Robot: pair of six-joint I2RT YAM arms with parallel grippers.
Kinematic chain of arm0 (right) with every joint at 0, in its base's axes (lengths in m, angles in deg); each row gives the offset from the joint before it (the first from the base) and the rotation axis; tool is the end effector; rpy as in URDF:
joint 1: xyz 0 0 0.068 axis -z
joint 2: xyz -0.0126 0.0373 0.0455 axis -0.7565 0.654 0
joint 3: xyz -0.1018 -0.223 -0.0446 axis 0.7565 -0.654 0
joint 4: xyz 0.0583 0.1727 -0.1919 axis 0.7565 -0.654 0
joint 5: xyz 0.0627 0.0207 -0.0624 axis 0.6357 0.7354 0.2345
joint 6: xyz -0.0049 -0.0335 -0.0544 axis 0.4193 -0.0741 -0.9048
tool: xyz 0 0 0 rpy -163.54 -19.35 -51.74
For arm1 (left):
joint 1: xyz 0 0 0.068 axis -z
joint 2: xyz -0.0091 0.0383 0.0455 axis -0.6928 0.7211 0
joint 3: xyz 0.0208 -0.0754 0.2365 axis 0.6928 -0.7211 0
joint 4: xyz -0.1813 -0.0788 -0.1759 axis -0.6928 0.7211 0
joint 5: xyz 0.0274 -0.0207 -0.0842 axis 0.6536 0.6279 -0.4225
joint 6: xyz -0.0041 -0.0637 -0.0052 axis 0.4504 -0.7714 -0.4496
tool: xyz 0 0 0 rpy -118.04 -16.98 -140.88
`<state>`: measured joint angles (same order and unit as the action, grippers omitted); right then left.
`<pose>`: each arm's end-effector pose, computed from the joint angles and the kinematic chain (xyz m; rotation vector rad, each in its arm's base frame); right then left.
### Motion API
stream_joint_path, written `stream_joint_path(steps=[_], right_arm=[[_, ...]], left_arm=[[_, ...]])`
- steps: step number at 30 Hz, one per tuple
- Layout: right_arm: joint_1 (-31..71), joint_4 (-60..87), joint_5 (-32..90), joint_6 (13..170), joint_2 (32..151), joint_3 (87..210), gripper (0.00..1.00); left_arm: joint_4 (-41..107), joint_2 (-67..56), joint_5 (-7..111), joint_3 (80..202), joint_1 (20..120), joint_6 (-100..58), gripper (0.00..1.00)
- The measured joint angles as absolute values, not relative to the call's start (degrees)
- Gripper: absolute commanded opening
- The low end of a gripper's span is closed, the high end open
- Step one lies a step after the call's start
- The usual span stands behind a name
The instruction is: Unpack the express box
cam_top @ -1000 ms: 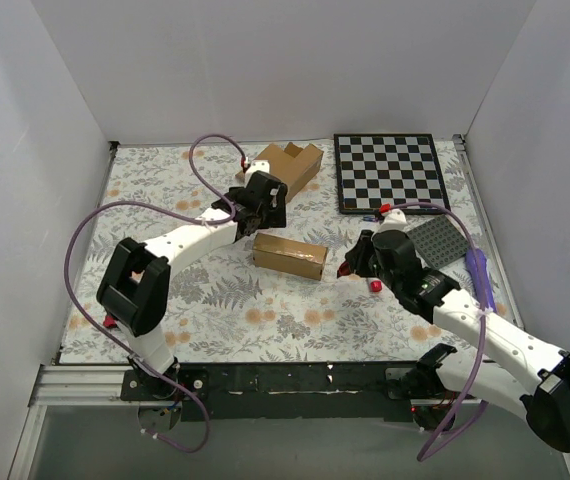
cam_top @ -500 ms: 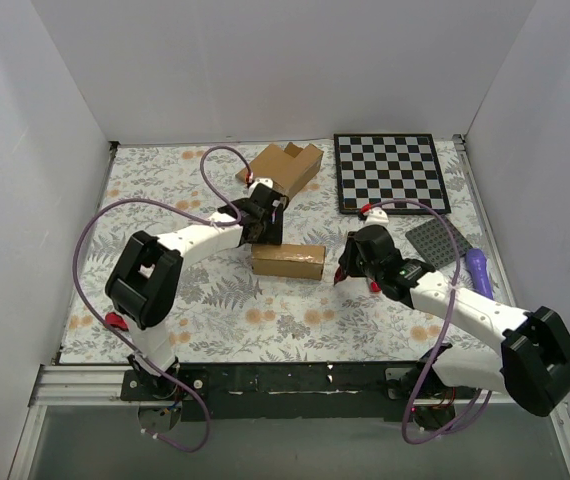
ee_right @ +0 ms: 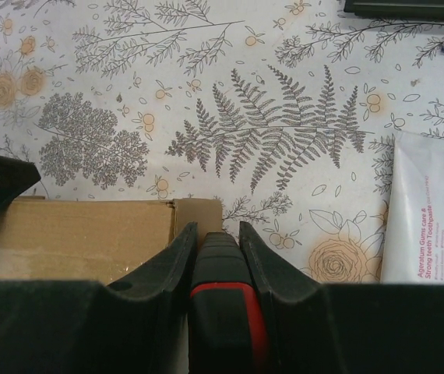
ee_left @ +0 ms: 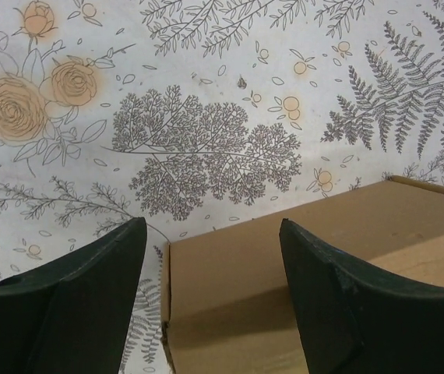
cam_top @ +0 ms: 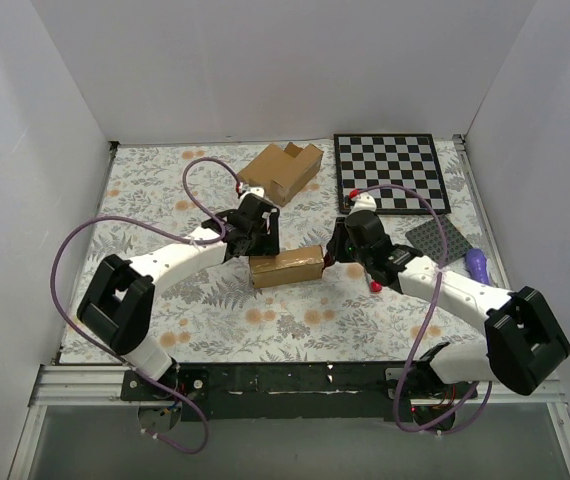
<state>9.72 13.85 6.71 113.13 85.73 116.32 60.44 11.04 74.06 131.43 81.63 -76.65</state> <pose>0.2431 0.1835 0.2008 -0.0488 2.1388 0.4332 0.2793 -0.2015 0.1817 -0.7478 2.4391 -0.4508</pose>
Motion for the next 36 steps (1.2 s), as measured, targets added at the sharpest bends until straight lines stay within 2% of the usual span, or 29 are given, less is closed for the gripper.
stream_joint_path(steps=[8,14,19,22,31,36], right_arm=[[9.74,8.91,2.34,112.37,80.29,116.71,0.01],[9.78,8.23,0.81,112.39,69.60,115.35,0.01],[9.78,7.86,1.33,112.69,66.92,113.50,0.01],[9.78,7.53,1.99,112.87,66.37,112.43,0.01],[9.78,7.93,2.34,113.44,63.51,110.13,0.01],[9.78,9.61,2.95,114.77,62.72,109.47,0.01]], left_arm=[[58.93,1.66,75.40,130.44,81.85,-74.88,0.83],[49.08,-5.82,56.71,125.74,82.16,-63.89,0.86],[47.96,-5.12,49.06,122.57,82.66,-55.73,0.84],[47.92,-3.76,48.25,122.86,82.64,-54.23,0.79],[45.86,-3.43,48.32,124.93,82.66,-59.41,0.80],[45.34,-5.64,48.40,122.22,82.70,-63.27,0.74]])
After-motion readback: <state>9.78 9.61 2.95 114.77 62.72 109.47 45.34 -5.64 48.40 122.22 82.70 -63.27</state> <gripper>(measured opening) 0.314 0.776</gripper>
